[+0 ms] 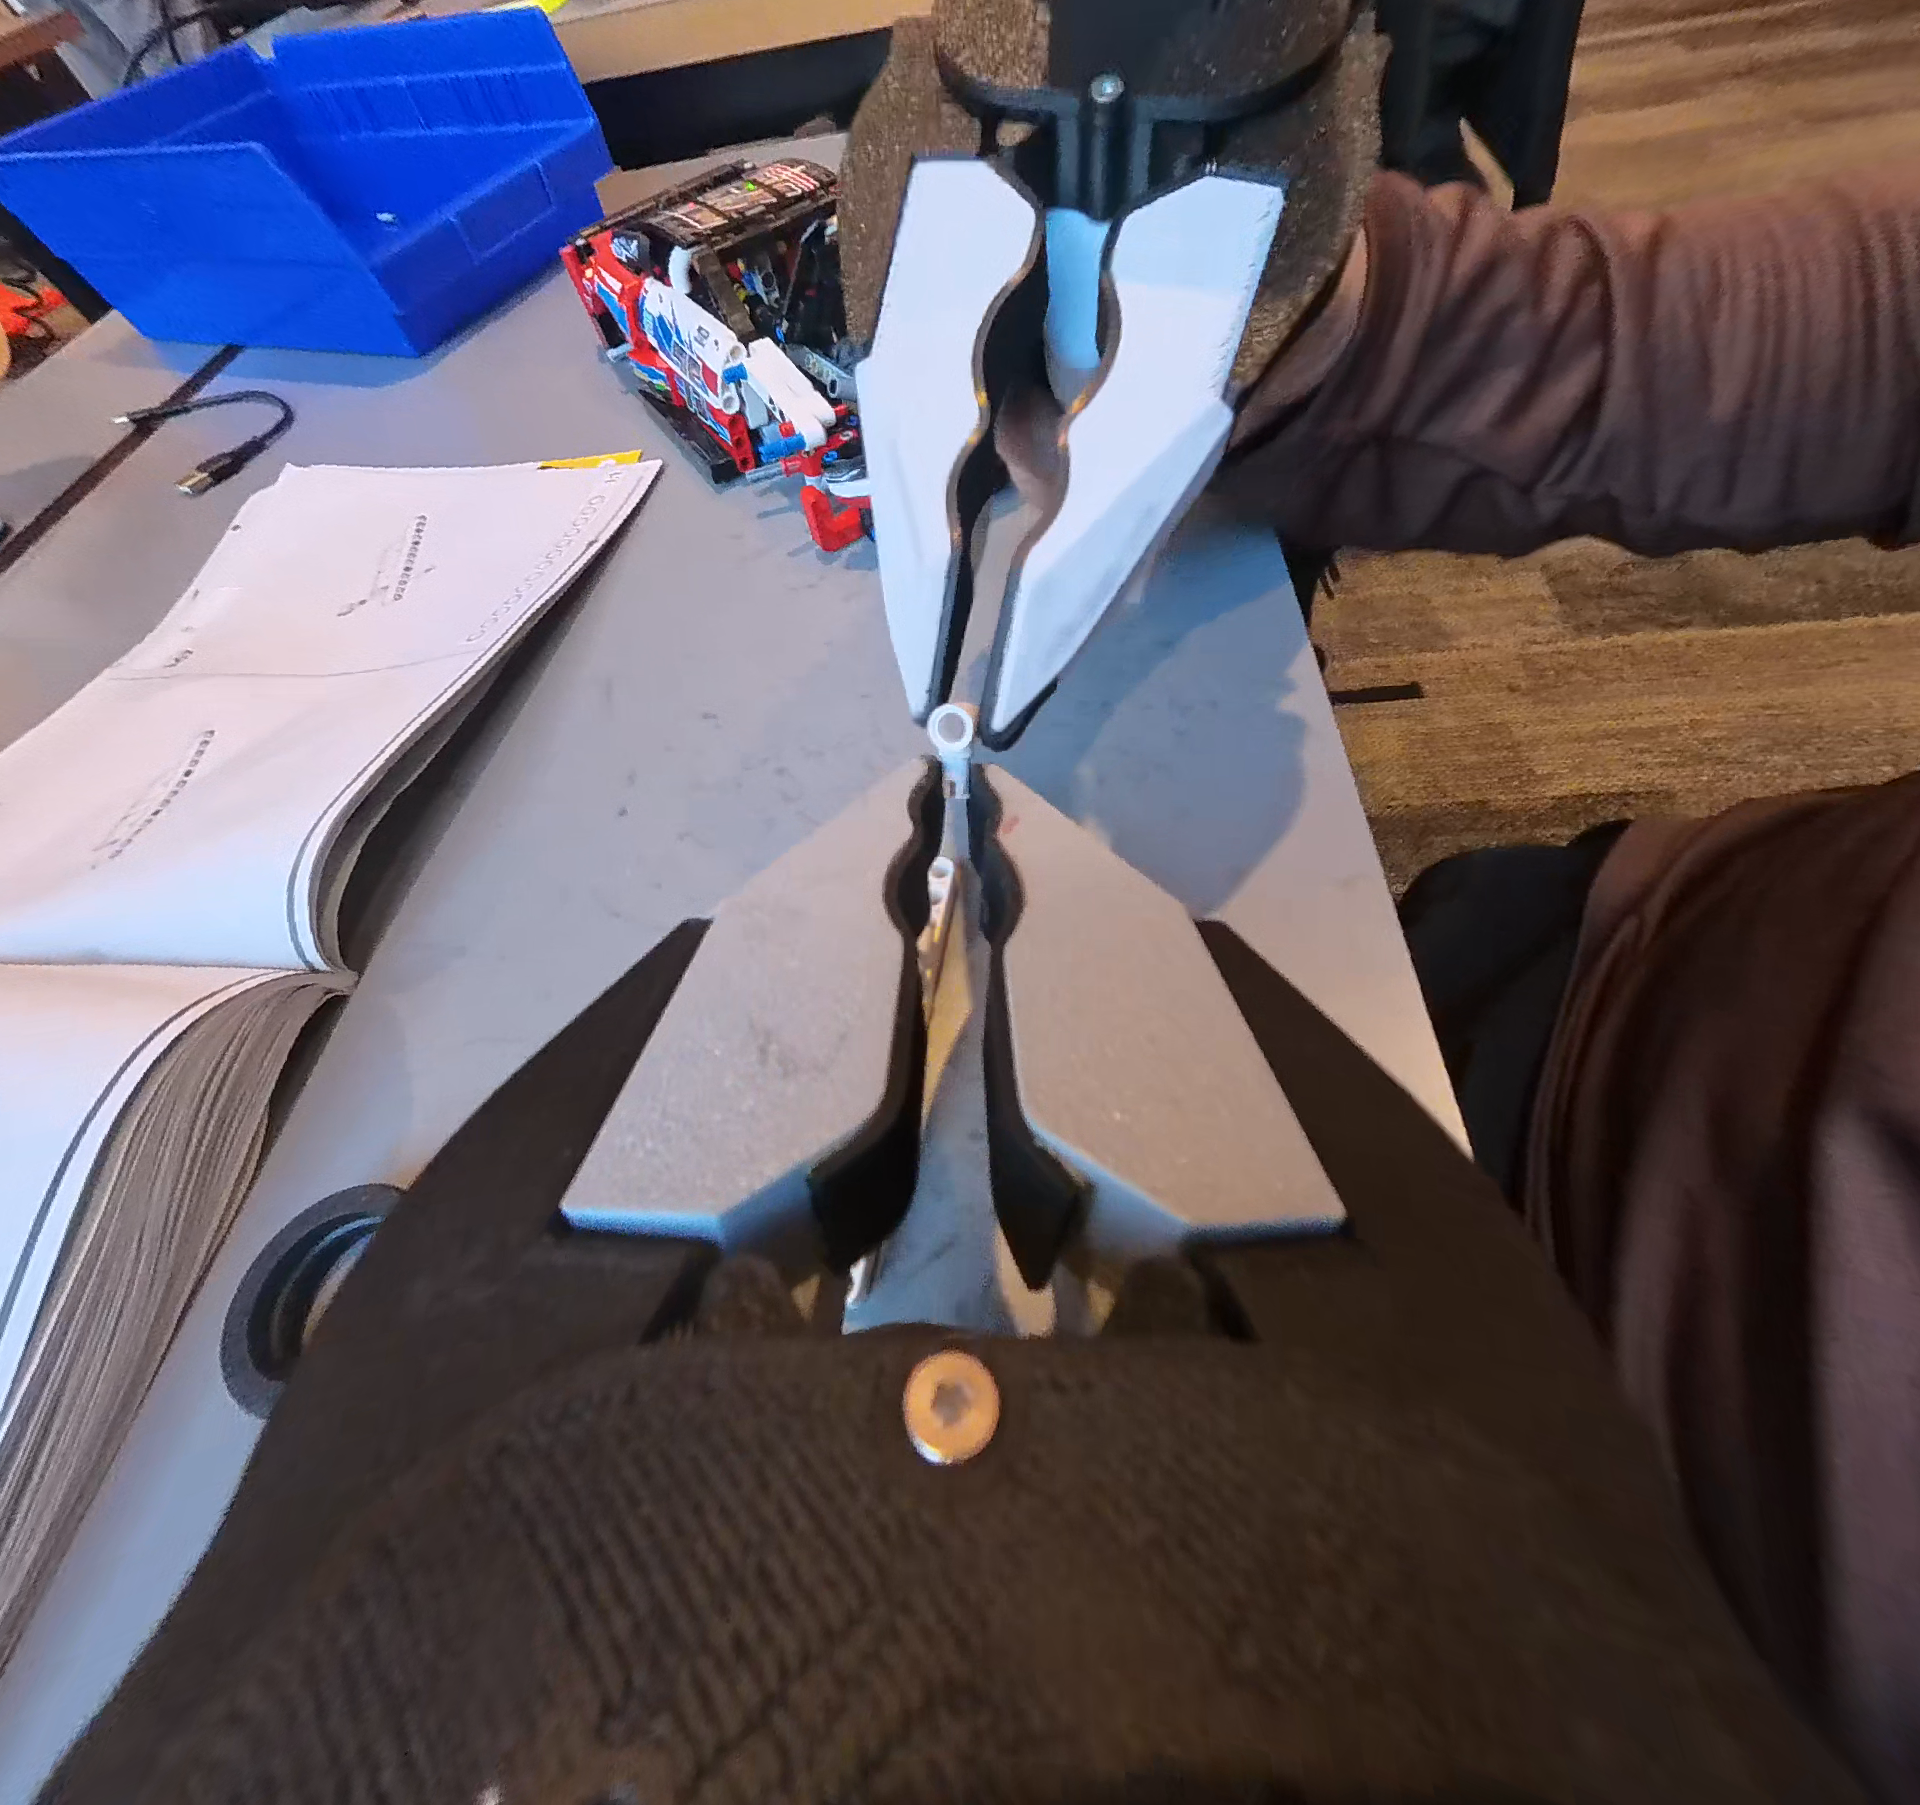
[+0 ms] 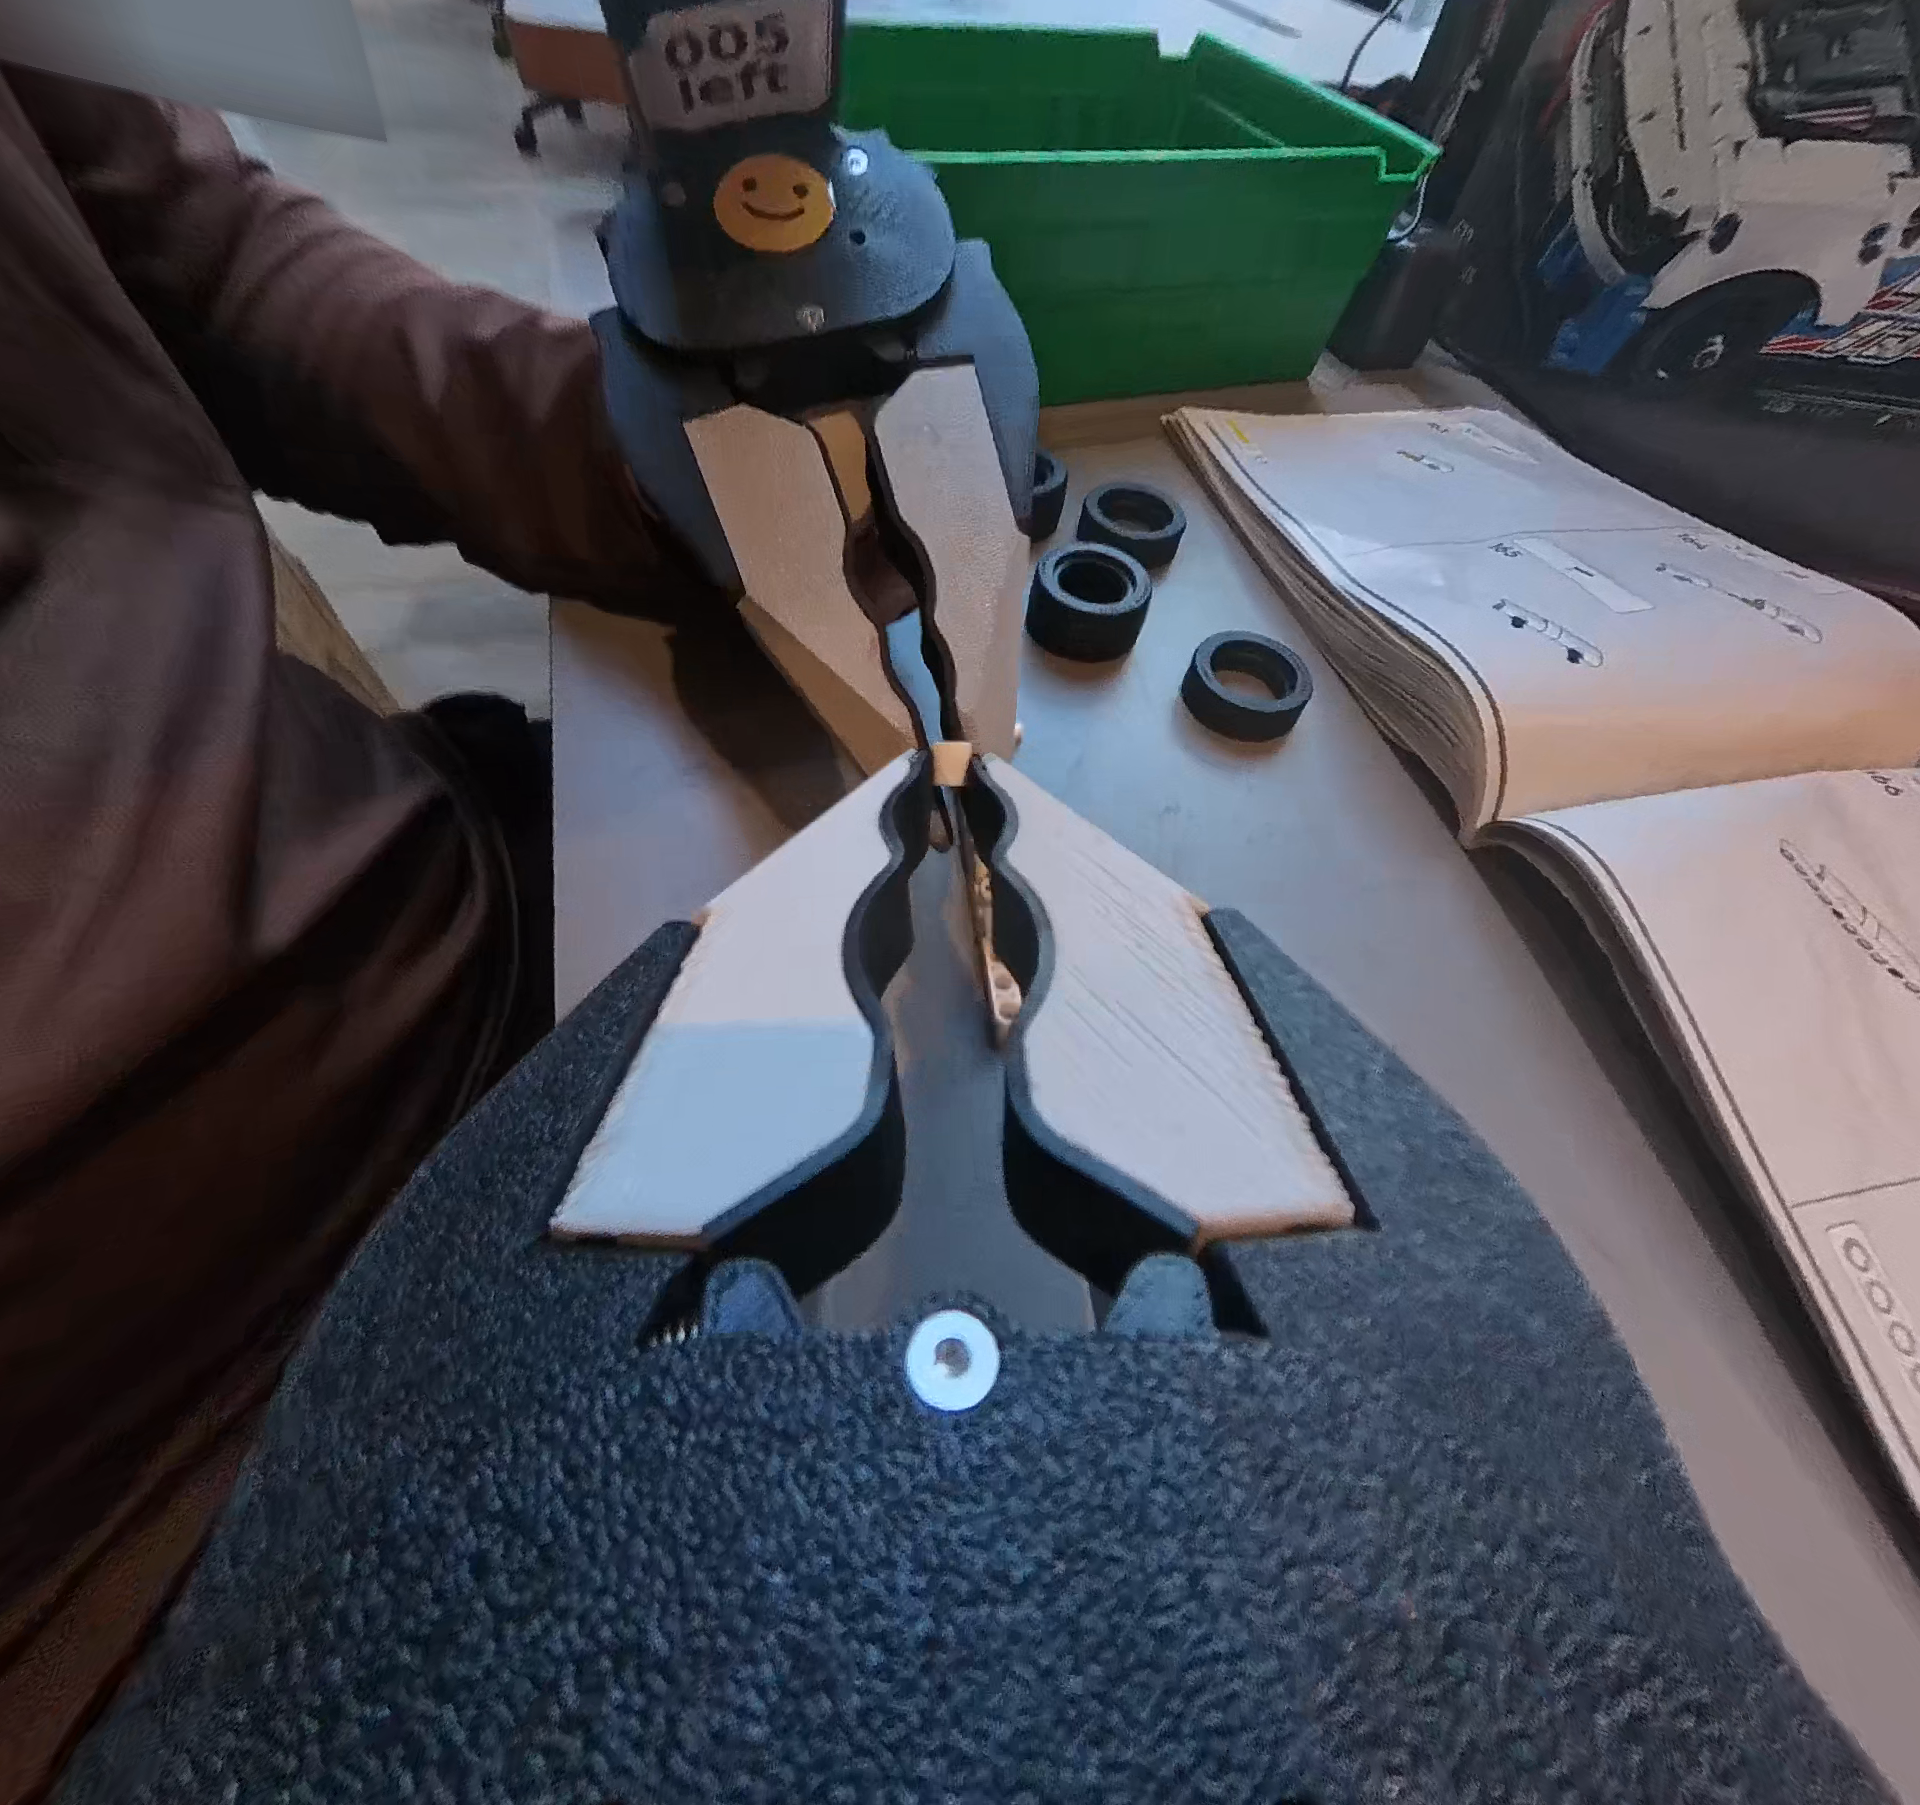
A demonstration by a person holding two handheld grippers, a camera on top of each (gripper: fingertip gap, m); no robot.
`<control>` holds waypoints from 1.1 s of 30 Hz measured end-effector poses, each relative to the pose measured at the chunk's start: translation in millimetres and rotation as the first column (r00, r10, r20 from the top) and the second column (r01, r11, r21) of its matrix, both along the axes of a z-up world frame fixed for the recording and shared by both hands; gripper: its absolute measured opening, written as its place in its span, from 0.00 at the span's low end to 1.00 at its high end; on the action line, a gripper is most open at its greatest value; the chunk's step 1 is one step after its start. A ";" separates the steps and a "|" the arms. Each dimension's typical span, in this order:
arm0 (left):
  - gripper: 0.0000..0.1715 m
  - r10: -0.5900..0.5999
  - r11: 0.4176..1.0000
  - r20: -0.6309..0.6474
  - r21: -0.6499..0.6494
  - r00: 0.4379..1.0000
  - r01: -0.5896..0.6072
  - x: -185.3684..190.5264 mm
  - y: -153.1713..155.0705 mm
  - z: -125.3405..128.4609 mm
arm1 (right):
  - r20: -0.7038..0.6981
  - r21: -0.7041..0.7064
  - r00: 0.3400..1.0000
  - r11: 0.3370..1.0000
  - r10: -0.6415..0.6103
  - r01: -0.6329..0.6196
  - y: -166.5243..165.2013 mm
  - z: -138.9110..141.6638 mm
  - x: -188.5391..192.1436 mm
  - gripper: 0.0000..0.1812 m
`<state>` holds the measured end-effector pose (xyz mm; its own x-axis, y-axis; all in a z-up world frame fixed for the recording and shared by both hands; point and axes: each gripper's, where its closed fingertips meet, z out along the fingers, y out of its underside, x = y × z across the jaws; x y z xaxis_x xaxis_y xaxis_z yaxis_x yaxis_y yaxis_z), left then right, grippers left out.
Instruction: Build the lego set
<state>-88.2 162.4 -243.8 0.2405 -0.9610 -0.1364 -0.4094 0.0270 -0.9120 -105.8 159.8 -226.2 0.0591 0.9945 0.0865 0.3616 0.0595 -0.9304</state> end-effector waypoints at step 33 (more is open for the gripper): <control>0.03 -0.195 0.967 -0.340 -0.222 0.920 0.123 -25.7 15.7 -64.0 | 0.374 -0.010 0.927 1.000 -0.014 0.019 21.8 -65.5 4.7 0.03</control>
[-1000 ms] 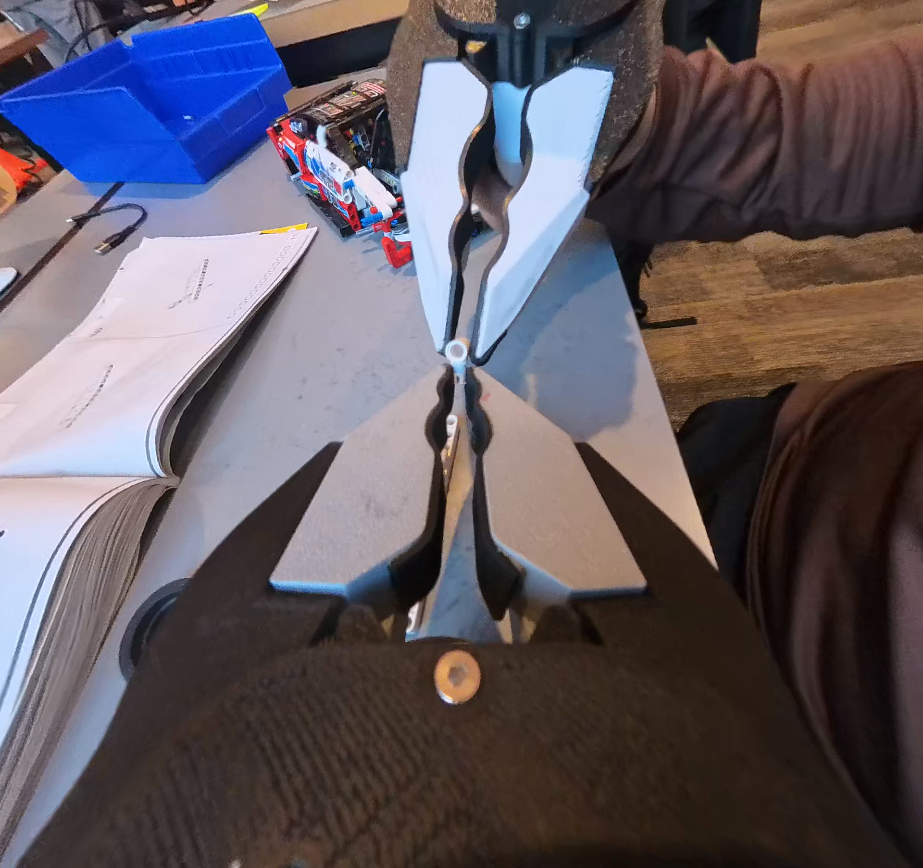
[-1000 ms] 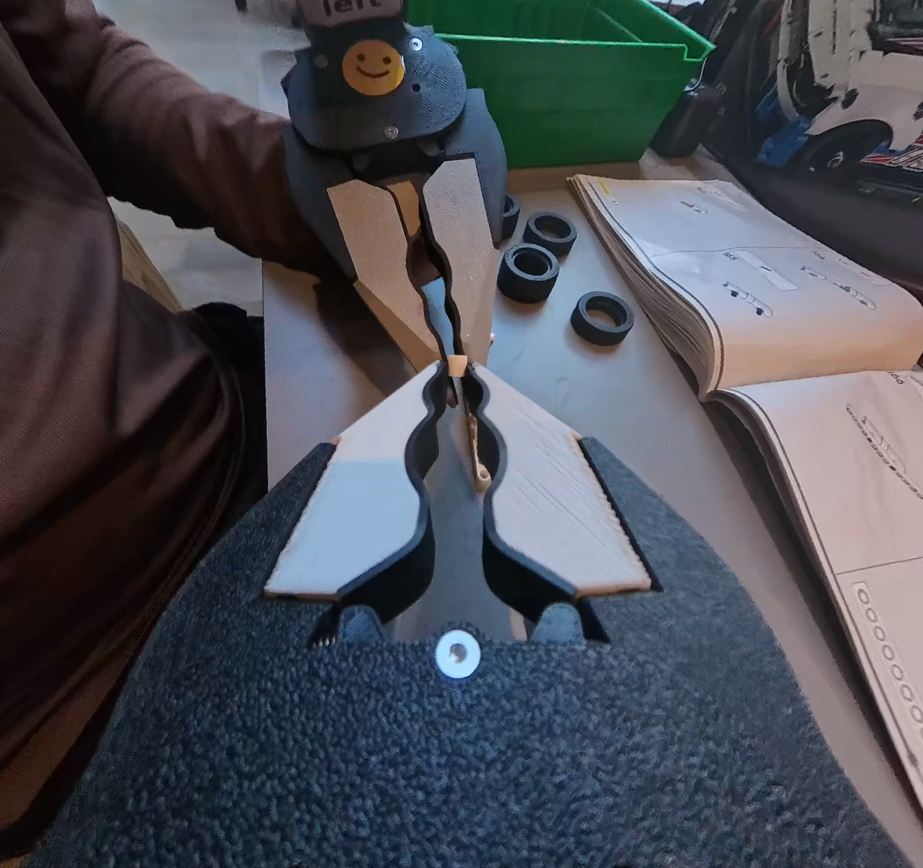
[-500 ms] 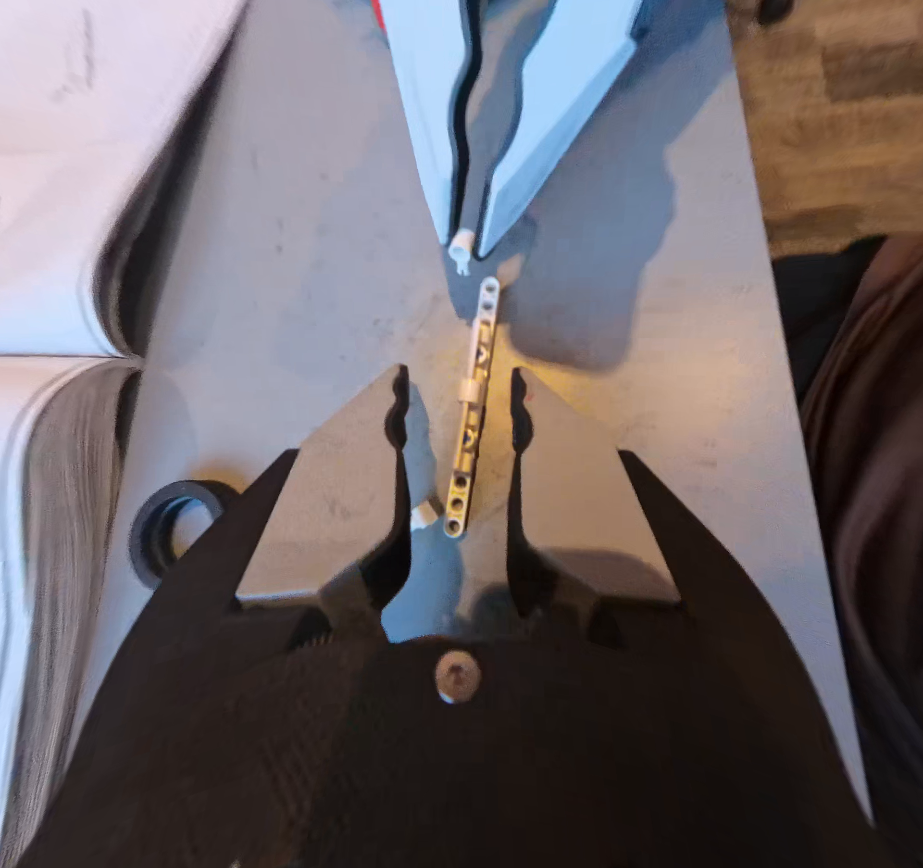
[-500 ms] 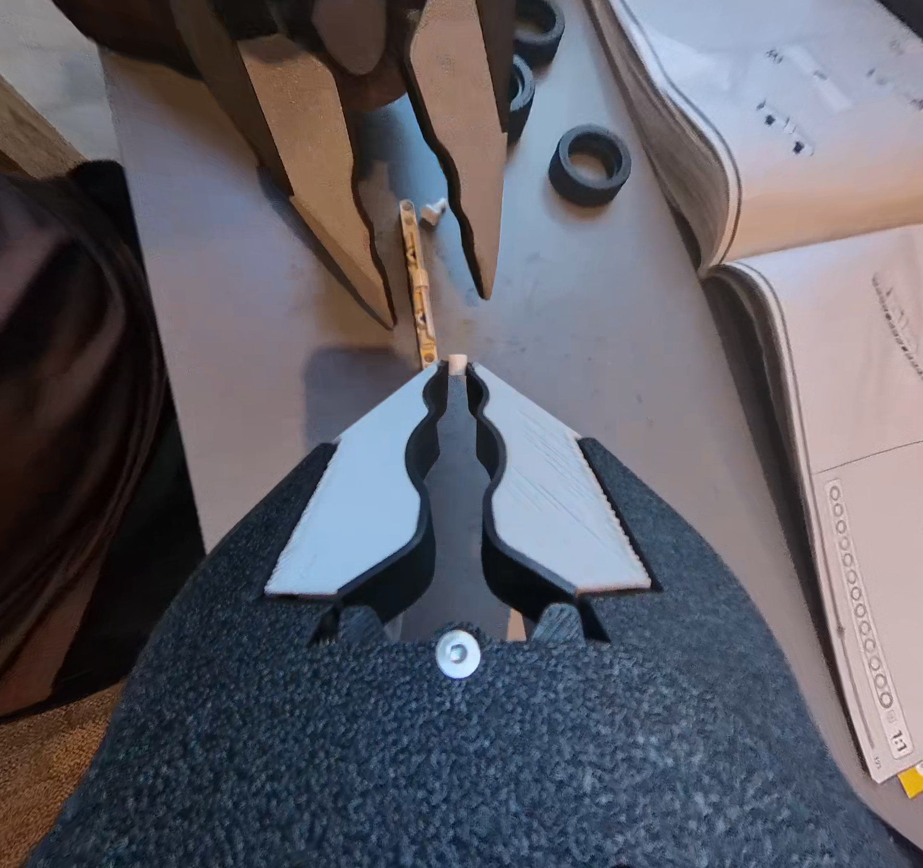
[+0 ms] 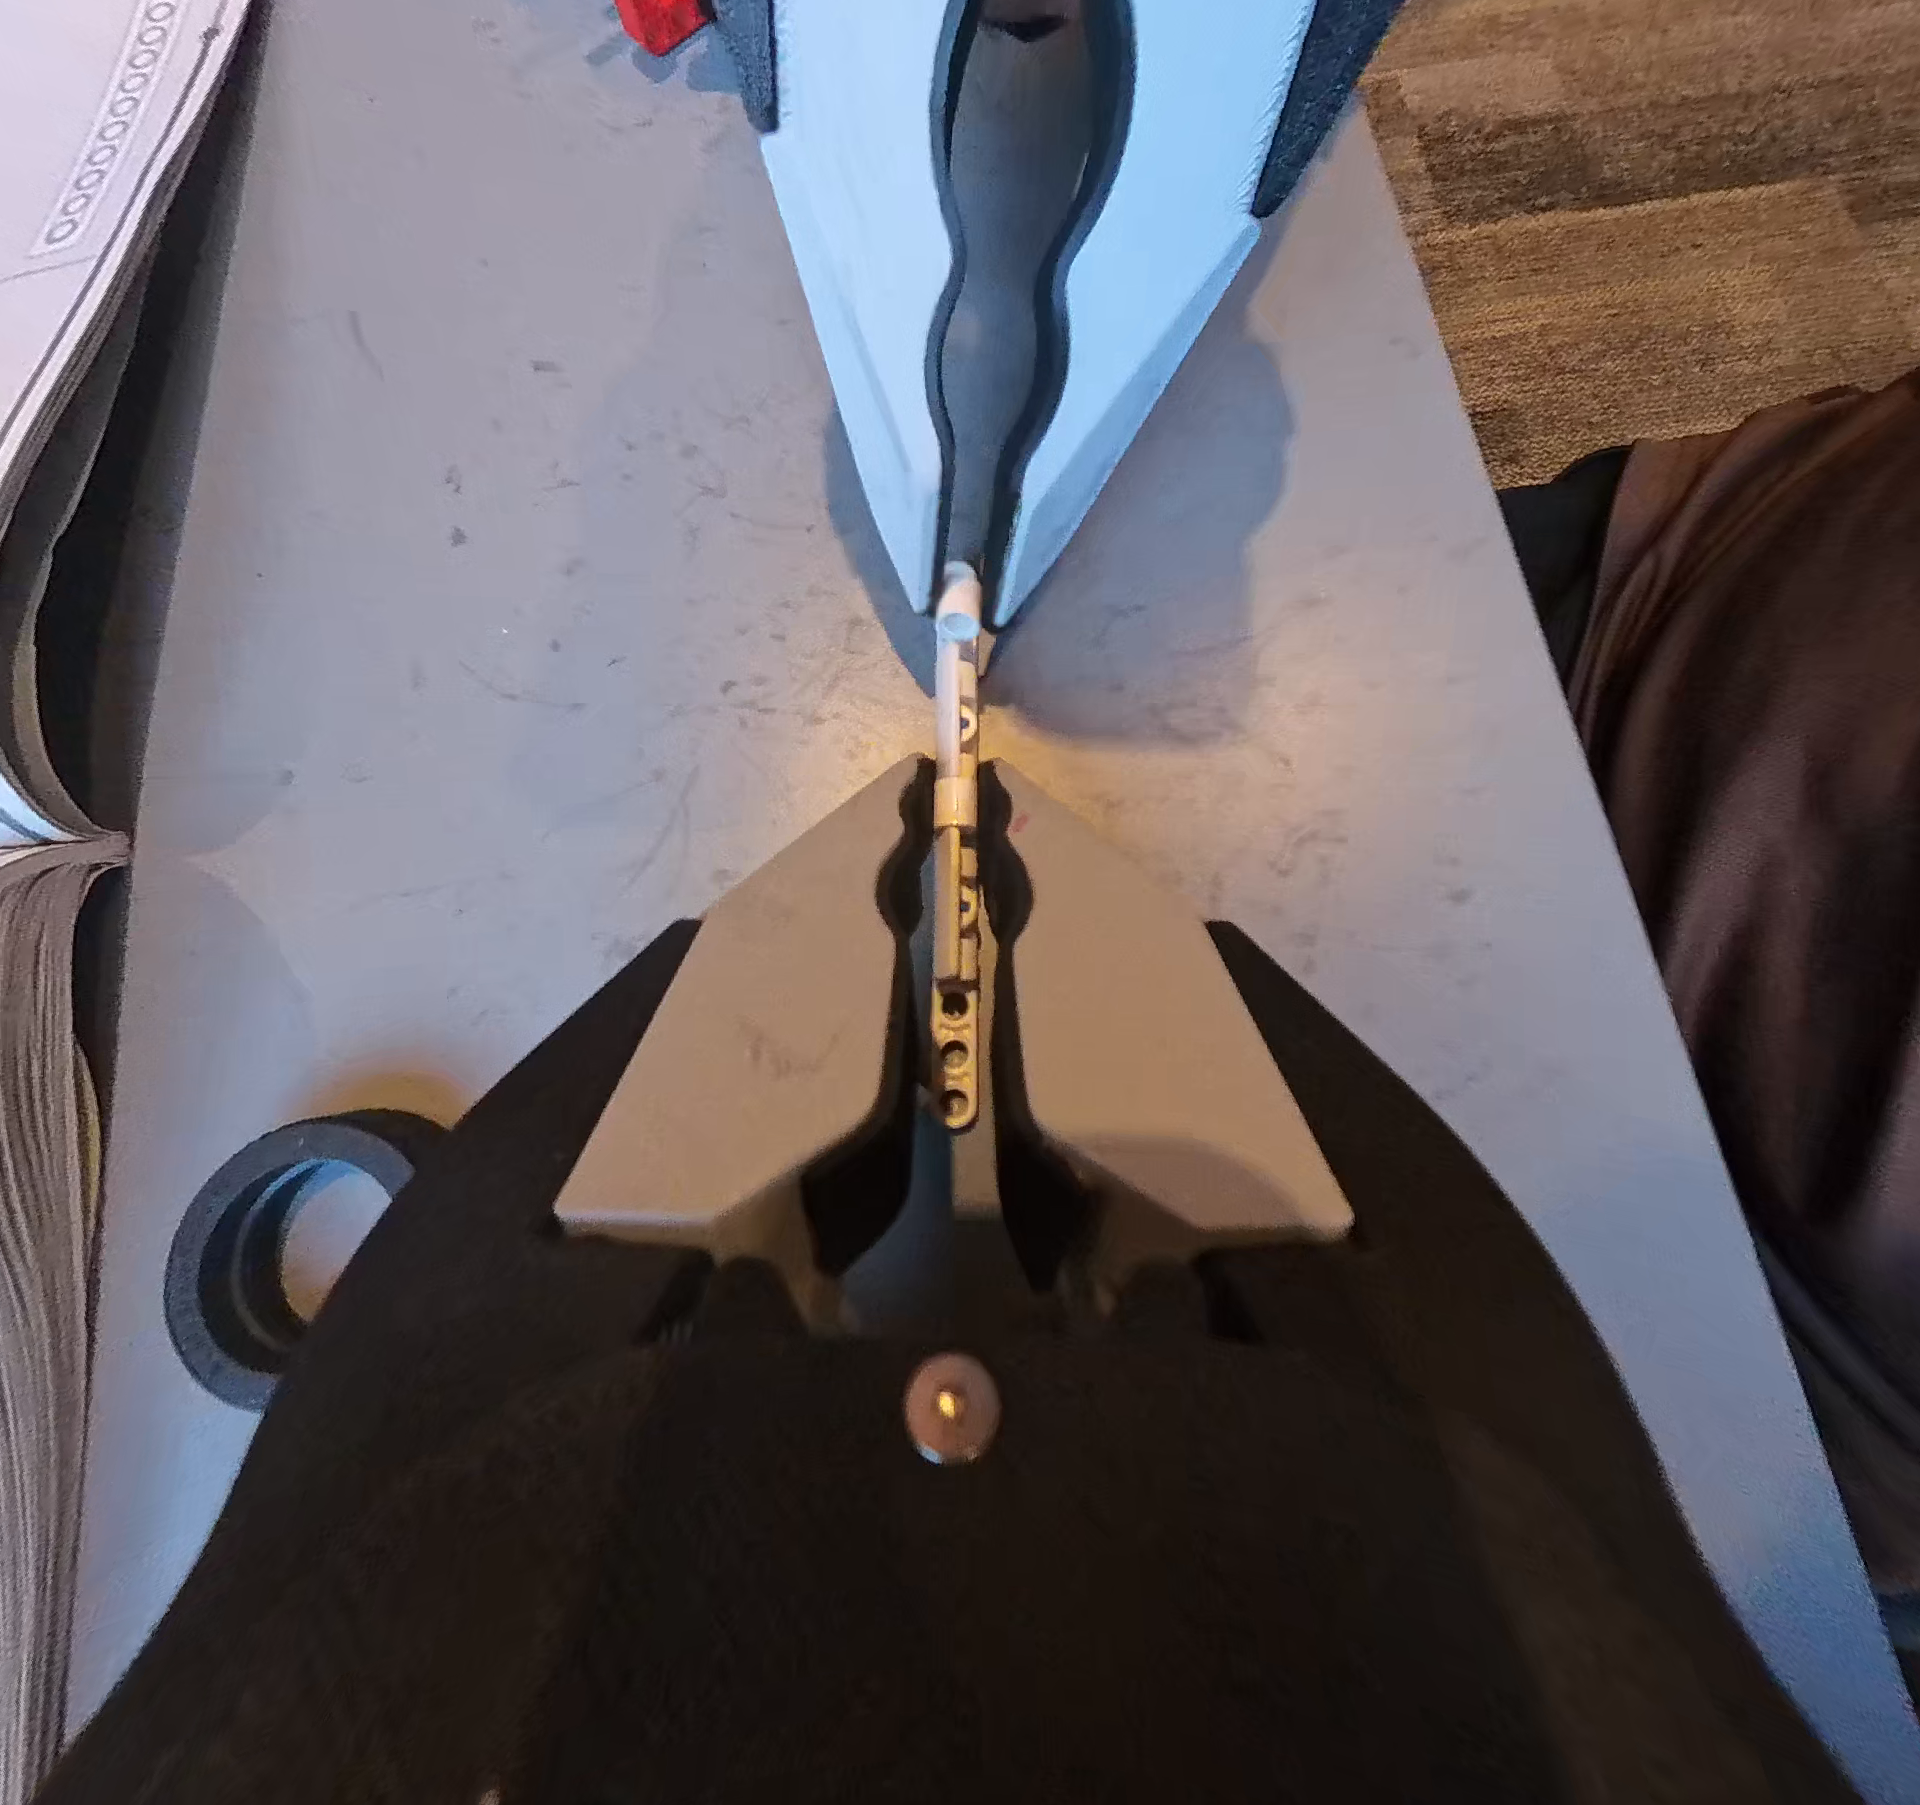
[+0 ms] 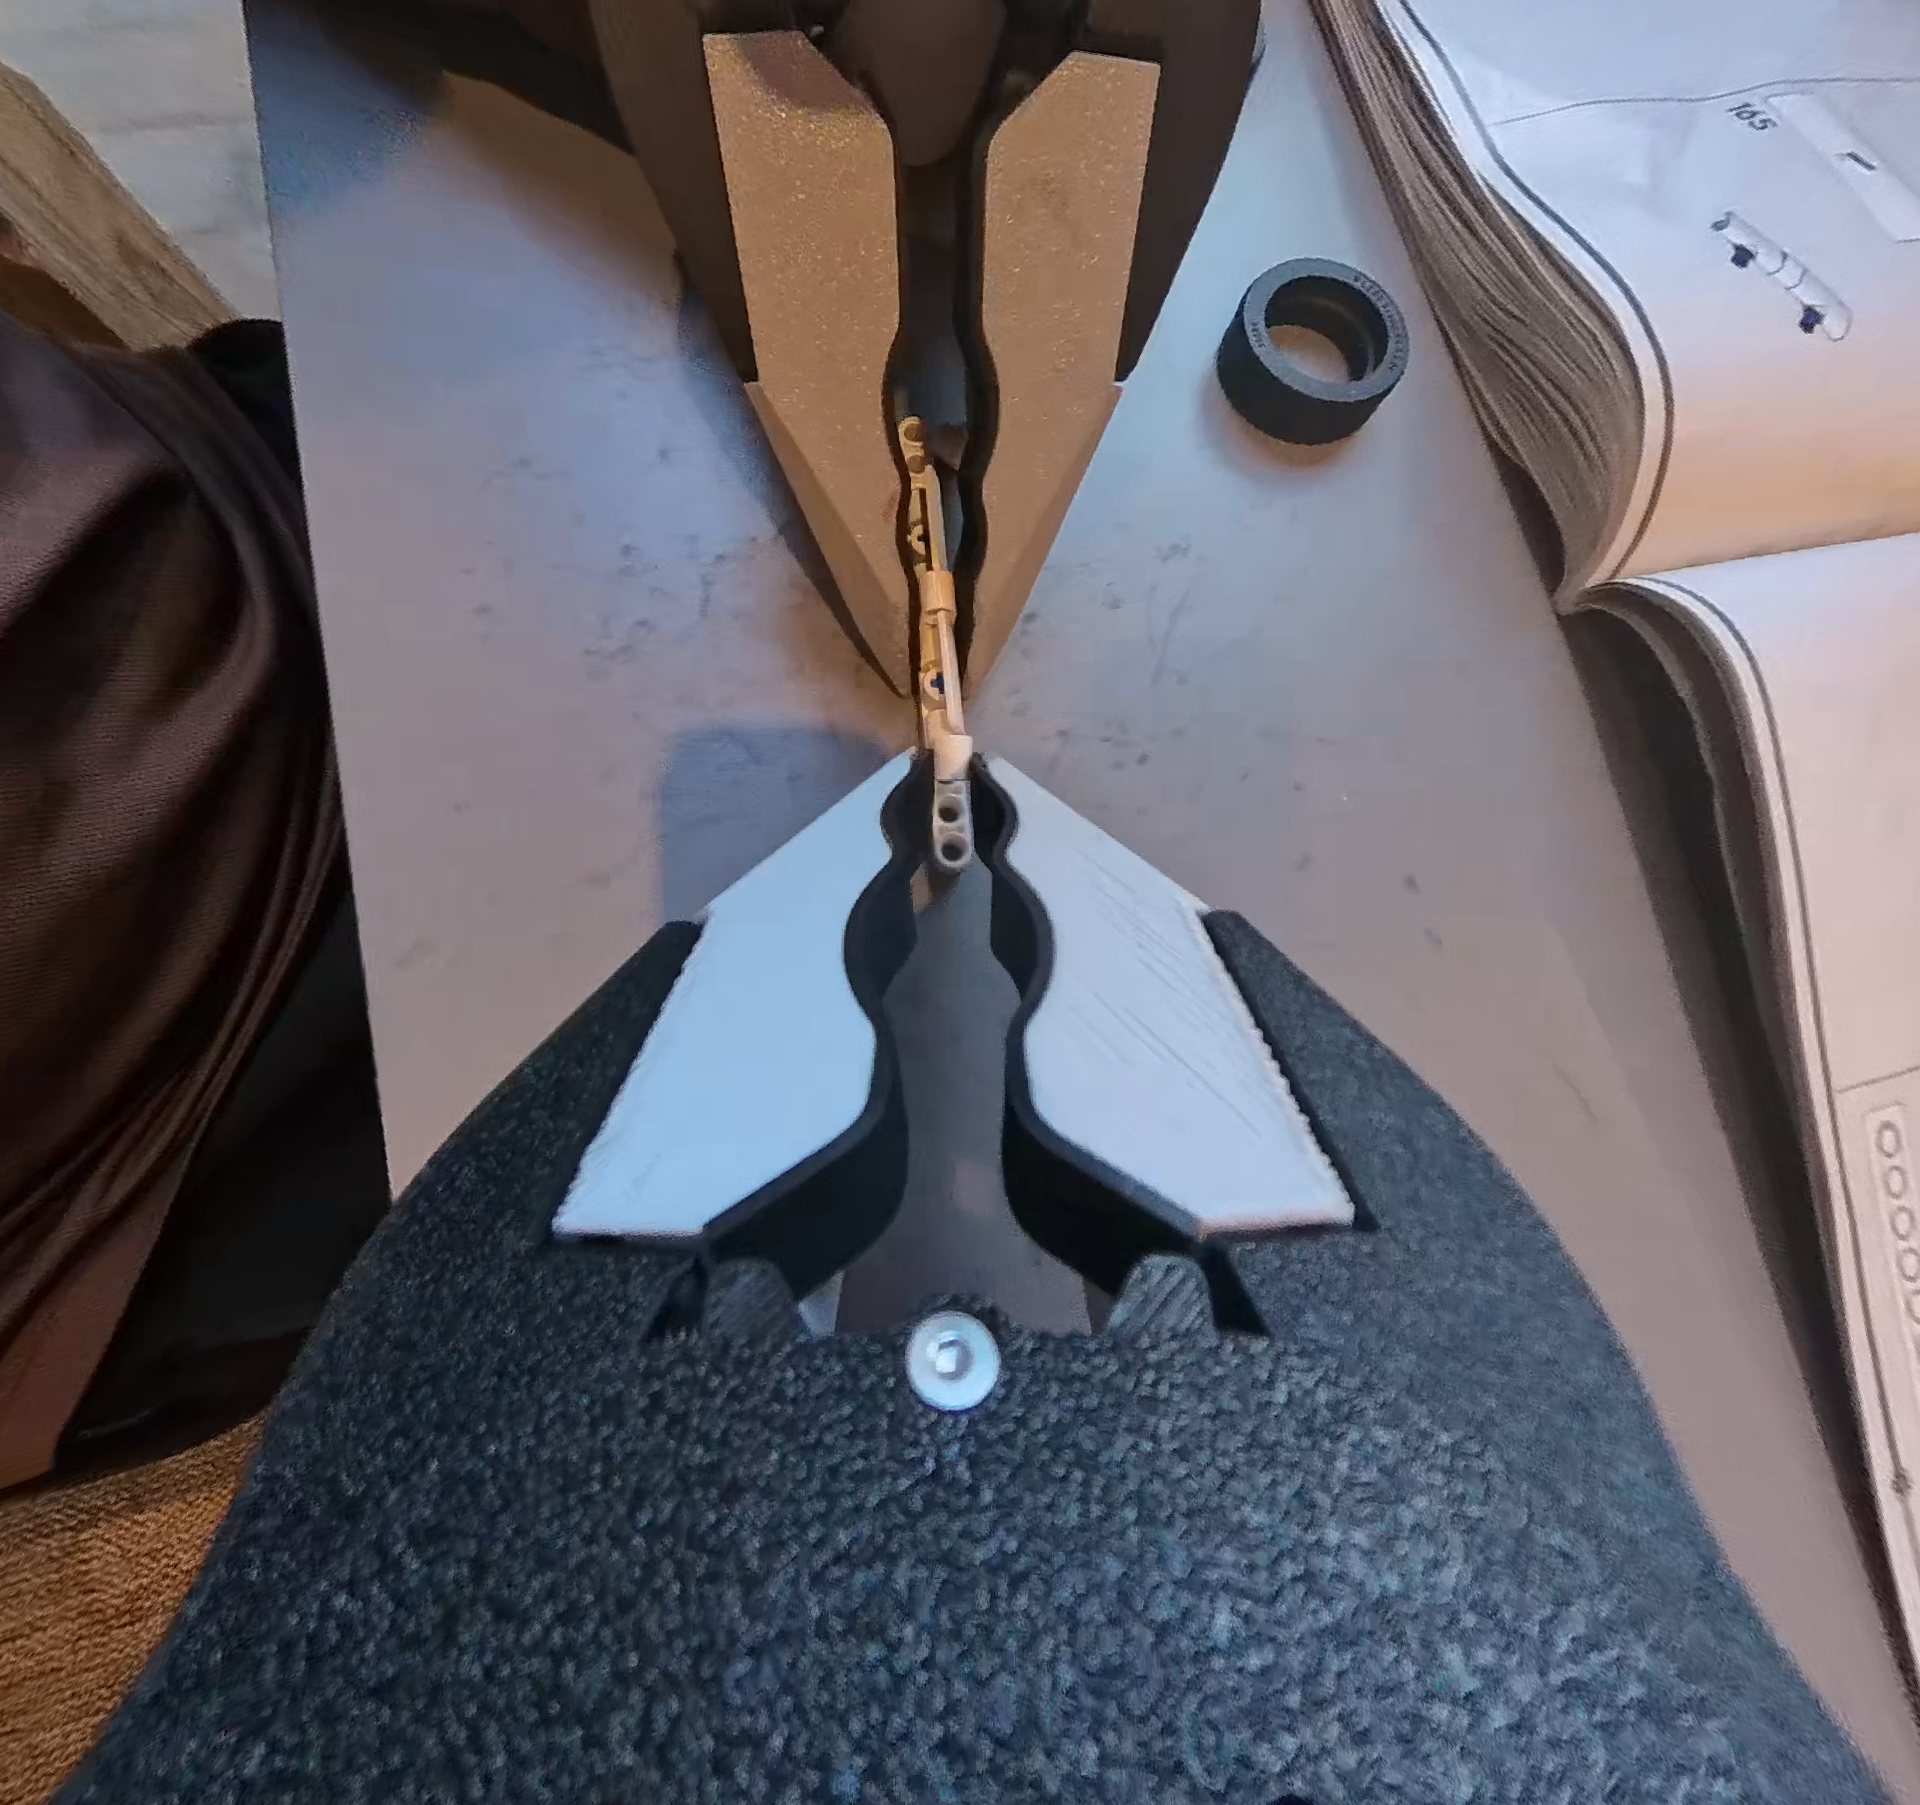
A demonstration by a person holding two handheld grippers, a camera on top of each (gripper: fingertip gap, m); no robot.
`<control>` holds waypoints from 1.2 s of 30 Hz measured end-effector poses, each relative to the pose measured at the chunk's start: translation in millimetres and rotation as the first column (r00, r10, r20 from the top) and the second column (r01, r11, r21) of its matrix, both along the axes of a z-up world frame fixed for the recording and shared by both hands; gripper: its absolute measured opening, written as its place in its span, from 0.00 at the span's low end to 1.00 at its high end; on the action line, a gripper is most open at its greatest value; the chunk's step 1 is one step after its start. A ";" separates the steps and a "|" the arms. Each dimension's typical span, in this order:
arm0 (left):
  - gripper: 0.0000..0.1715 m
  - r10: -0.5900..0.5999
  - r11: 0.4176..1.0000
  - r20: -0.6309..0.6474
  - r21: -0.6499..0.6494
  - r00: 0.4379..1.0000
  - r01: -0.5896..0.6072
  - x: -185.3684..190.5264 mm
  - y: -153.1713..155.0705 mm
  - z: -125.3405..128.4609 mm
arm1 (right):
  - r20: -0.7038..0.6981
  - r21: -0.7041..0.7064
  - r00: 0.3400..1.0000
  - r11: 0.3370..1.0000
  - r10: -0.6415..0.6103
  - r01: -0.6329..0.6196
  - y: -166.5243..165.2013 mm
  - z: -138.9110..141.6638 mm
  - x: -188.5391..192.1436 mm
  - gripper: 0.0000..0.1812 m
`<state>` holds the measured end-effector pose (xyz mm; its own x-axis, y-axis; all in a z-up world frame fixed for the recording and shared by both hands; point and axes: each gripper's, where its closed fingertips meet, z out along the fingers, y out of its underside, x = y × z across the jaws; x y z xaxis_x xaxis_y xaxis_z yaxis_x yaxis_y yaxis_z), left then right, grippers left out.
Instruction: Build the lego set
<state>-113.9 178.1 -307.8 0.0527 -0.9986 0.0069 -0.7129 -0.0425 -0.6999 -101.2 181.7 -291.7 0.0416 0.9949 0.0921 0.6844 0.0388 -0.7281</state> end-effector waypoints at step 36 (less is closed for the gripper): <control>0.03 0.013 1.000 0.020 0.016 1.000 -0.014 1.6 0.5 -0.1 | 0.341 -0.019 0.934 0.994 0.106 -0.106 0.1 -5.7 1.3 0.03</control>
<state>-112.2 178.6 -307.9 0.0661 -0.9978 -0.0079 -0.6987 -0.0407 -0.7143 -99.9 181.8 -297.4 -0.0981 0.9918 0.0820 0.8833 0.1247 -0.4519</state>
